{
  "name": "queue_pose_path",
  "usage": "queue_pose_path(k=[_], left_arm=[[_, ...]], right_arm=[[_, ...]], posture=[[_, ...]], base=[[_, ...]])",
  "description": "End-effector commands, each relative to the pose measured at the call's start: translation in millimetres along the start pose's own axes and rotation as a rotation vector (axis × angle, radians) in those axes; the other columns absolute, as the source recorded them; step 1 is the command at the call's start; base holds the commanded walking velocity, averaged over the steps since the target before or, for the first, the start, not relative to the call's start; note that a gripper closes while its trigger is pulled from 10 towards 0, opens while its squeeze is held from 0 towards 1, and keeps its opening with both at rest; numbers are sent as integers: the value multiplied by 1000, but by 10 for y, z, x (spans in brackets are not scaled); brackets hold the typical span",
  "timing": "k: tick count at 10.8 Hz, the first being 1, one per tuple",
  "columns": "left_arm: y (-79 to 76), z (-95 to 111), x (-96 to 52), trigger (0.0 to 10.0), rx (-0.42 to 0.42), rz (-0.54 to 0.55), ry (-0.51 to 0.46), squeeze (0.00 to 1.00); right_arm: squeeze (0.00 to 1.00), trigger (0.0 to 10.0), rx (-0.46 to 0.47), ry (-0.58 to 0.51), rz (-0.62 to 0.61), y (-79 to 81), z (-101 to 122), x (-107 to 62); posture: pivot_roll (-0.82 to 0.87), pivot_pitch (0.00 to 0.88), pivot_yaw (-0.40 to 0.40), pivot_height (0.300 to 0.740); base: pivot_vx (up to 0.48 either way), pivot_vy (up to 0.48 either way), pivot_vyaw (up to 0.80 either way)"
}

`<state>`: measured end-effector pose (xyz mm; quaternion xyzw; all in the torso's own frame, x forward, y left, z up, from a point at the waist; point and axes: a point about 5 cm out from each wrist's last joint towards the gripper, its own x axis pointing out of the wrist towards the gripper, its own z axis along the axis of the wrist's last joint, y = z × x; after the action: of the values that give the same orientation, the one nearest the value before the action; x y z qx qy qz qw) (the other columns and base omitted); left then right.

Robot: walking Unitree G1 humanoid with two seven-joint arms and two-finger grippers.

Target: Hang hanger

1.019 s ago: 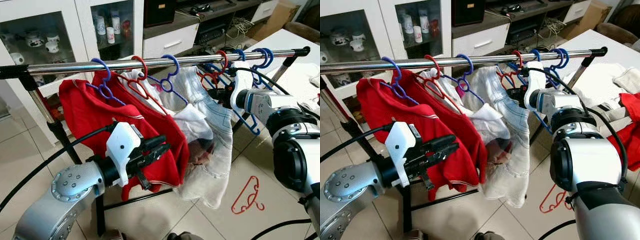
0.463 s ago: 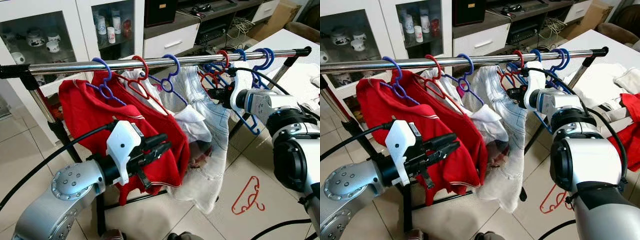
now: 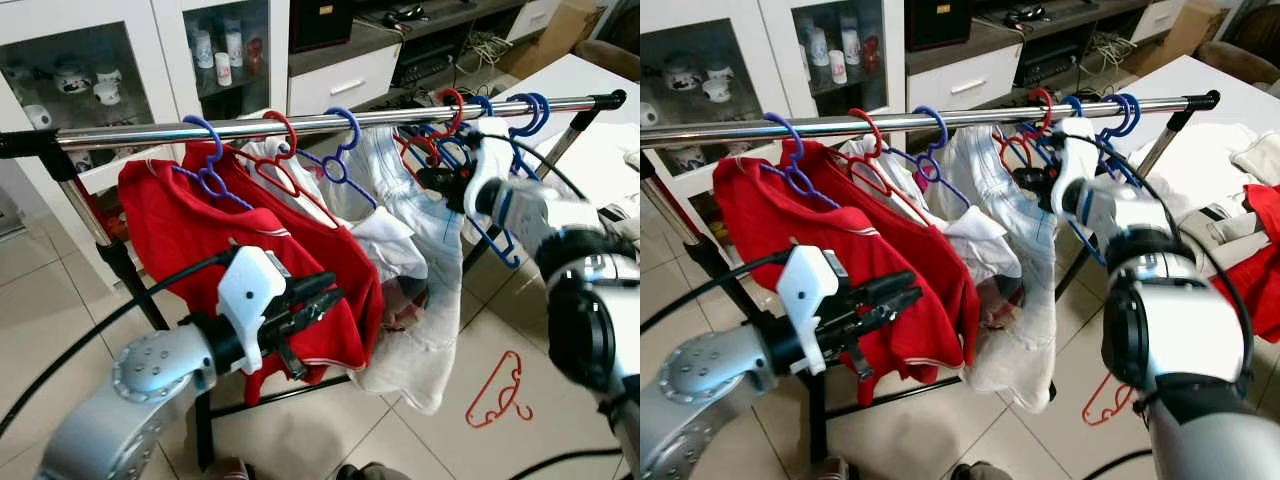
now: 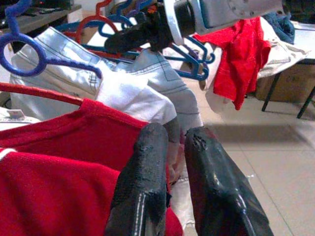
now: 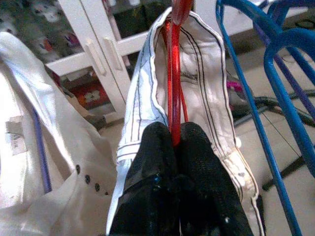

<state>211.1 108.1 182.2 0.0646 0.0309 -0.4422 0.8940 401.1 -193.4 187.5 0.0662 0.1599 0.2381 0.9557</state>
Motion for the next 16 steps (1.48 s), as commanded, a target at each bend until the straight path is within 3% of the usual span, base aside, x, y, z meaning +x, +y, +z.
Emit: queue_pose_path(k=[1, 4, 5, 8, 10, 12, 14, 16], left_arm=[[3, -64, 36, 10000, 1, 19, 15, 0], [136, -202, 88, 10000, 9, 156, 47, 0], [192, -250, 104, 10000, -2, 242, 40, 0], [197, -310, 138, 10000, -15, 295, 18, 0], [176, -361, 140, 10000, -34, 334, 12, 0], [206, -447, 49, 10000, -54, 413, 25, 0], [211, -474, -8, 10000, -68, 467, 27, 0], [178, -513, -60, 10000, -80, 498, 30, 0]], right_arm=[[0, 0, -59, -115, 34, -46, 225, -96], [0, 0, -154, -69, 92, -48, 118, -153], [0, 0, -182, -39, 109, -43, -18, -197], [0, 0, -188, -64, 49, -39, -230, -380], [0, 0, -193, -115, -27, 7, -330, -667], [0, 0, -194, -156, -128, 112, -487, -948], [0, 10000, -199, -182, -242, 227, -630, -1139], [0, 10000, -202, -137, -343, 344, -859, -1310]], posture=[[127, 28, -72, 740], [105, 0, -76, 740], [87, 0, -76, 740], [72, 0, -73, 740], [59, 0, -78, 740], [52, 0, -89, 740], [53, 0, -96, 740], [53, 0, -104, 740]], base=[[0, 0, 0], [0, 0, 0], [0, 0, 0], [0, 0, 0], [0, 0, 0], [0, 0, 0], [0, 0, 0], [0, 0, 0]])
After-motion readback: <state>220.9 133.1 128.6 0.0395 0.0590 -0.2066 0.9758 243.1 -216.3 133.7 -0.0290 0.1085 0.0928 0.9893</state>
